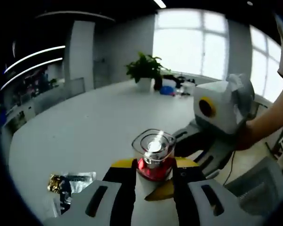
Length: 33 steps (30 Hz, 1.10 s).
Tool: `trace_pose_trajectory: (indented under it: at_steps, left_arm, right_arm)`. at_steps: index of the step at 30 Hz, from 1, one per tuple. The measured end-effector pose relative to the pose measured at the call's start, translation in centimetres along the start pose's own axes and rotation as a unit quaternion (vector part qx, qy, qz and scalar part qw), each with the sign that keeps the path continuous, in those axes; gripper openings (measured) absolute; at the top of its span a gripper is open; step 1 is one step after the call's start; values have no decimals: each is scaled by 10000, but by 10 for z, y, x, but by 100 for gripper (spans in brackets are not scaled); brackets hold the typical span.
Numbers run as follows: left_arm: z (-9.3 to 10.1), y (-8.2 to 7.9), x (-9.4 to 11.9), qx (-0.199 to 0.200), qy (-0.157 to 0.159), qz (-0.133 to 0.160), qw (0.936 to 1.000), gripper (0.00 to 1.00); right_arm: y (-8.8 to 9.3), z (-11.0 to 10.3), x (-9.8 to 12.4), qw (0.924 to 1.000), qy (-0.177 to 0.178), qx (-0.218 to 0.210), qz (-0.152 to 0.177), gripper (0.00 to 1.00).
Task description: Arrange the skincare products in the storage area until every visible bottle or jar stands upright without overlapping.
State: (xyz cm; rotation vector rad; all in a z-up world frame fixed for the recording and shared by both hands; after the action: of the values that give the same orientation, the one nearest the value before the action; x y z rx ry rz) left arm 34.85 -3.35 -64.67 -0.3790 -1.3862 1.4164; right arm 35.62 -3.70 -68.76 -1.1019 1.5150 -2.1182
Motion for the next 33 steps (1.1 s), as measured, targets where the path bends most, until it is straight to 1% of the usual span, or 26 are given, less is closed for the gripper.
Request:
trace_pose_trajectory:
  at_steps: [4, 6, 12, 13, 15, 16, 18, 21, 25, 26, 27, 28, 30, 33]
  left_arm:
    - [2, 1, -2, -230, 13, 23, 9997, 26]
    - [2, 1, -2, -277, 23, 39, 9996, 27]
    - [5, -1, -5, -307, 85, 80, 9995, 27]
    - [5, -1, -5, -303, 67, 96, 9995, 27]
    - [5, -2, -6, -305, 39, 117, 9995, 27]
    - [5, -2, -6, -299, 29, 125, 9995, 27]
    - [4, -3, -7, -286, 15, 142, 9995, 27]
    - [3, -5, -10, -278, -22, 169, 9995, 27]
    - [-2, -9, -15, -239, -210, 242, 9992, 27]
    - [-5, -9, -16, -354, -323, 251, 9985, 27]
    - [-8, -11, -18, -629, -419, 268, 9968, 28]
    - [-7, -12, -19, -523, -397, 292, 9974, 28]
    - [-14, -15, -23, -406, -410, 320, 9978, 28]
    - [-20, -19, -28, -395, -398, 360, 9978, 28]
  right_arm:
    - [1, 1, 0, 9999, 66, 43, 101, 35]
    - [1, 2, 0, 9999, 87, 43, 107, 35]
    - [4, 4, 3, 10000, 1, 58, -17, 35]
    - [9, 4, 5, 9999, -53, 47, -145, 35]
    - [15, 6, 7, 9995, -75, 166, -243, 34]
    - [17, 7, 9, 9996, -74, 107, -231, 34]
    - [19, 10, 11, 9997, -50, -152, -192, 35]
    - [16, 10, 11, 9998, -59, -42, -169, 32]
    - [14, 19, 5, 9998, 35, -63, -178, 32]
    - [14, 21, 3, 9997, 54, -130, -190, 32]
    - [14, 23, 2, 9997, 66, -150, -194, 32]
    - [14, 25, 1, 9996, 84, -149, -206, 32]
    - [14, 30, -2, 9996, 71, -133, -234, 32]
    - [14, 39, -5, 9996, 57, -113, -251, 32]
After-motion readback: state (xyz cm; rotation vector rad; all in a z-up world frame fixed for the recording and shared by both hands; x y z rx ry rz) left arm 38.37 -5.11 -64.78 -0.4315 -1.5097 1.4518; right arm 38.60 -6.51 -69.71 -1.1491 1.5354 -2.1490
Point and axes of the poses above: the point that each gripper's makers call its tool centre point, and the gripper's own axes: x roughly backward along the fingers, z roughly to its right, y roughly out of its underside, the point moved 2 cm from there along x, roughly backward along the fingers, and after that the axes turned 14 degrees about x, right-handed, at the moved point
